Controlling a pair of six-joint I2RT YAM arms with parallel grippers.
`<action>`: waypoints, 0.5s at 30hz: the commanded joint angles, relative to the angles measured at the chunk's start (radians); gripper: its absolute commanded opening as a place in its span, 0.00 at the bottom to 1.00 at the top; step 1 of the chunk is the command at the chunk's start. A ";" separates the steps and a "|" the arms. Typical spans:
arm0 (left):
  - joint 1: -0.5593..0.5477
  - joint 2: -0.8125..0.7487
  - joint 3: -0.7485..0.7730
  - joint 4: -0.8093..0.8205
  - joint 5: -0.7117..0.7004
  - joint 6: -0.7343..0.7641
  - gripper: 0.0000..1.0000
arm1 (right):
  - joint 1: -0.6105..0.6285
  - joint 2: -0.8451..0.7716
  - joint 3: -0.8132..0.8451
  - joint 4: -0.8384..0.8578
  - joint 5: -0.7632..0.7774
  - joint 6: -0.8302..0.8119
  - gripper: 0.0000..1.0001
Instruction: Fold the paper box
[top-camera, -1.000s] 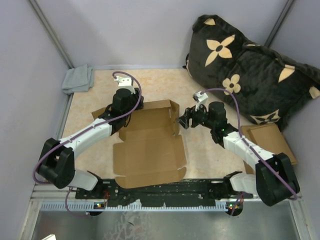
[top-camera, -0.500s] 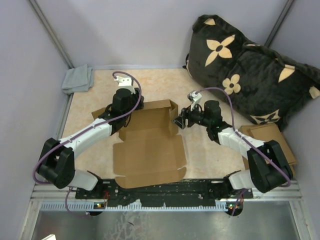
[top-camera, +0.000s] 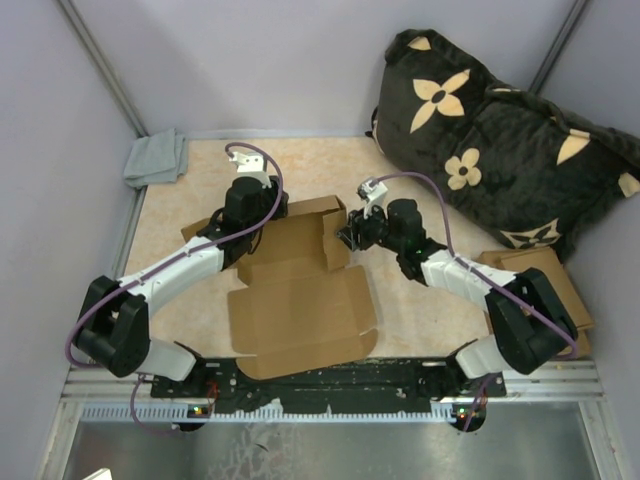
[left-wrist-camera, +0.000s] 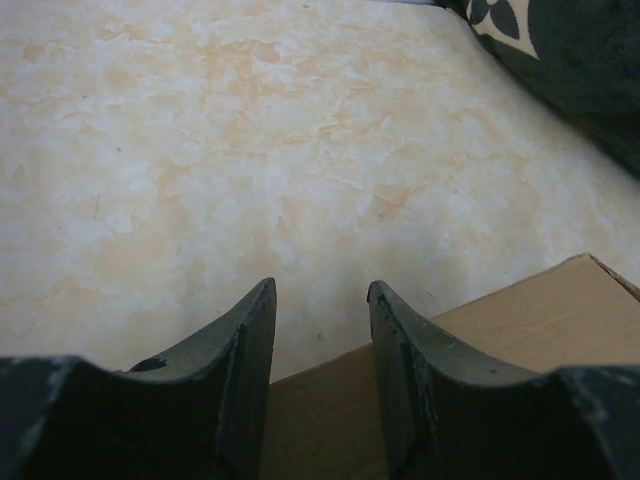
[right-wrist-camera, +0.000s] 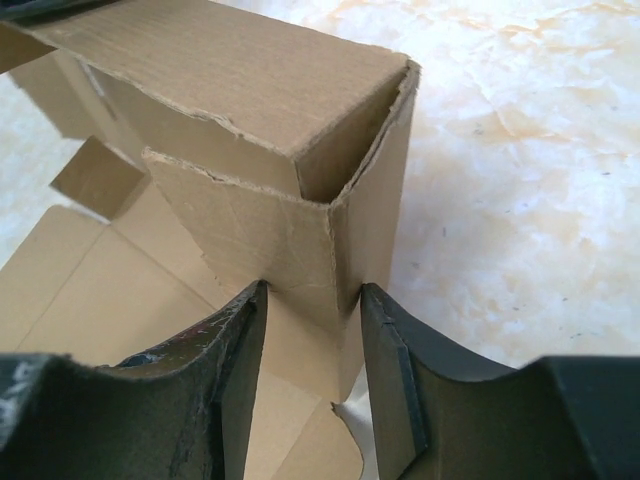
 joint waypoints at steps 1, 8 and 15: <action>0.006 -0.009 0.007 -0.007 0.017 -0.011 0.48 | 0.014 0.020 0.056 0.059 0.119 -0.011 0.42; 0.006 -0.003 0.008 -0.004 0.029 -0.013 0.48 | 0.022 0.070 0.063 0.108 0.095 -0.021 0.38; 0.006 -0.003 0.009 -0.004 0.044 -0.010 0.47 | 0.023 0.102 0.053 0.169 -0.011 -0.029 0.42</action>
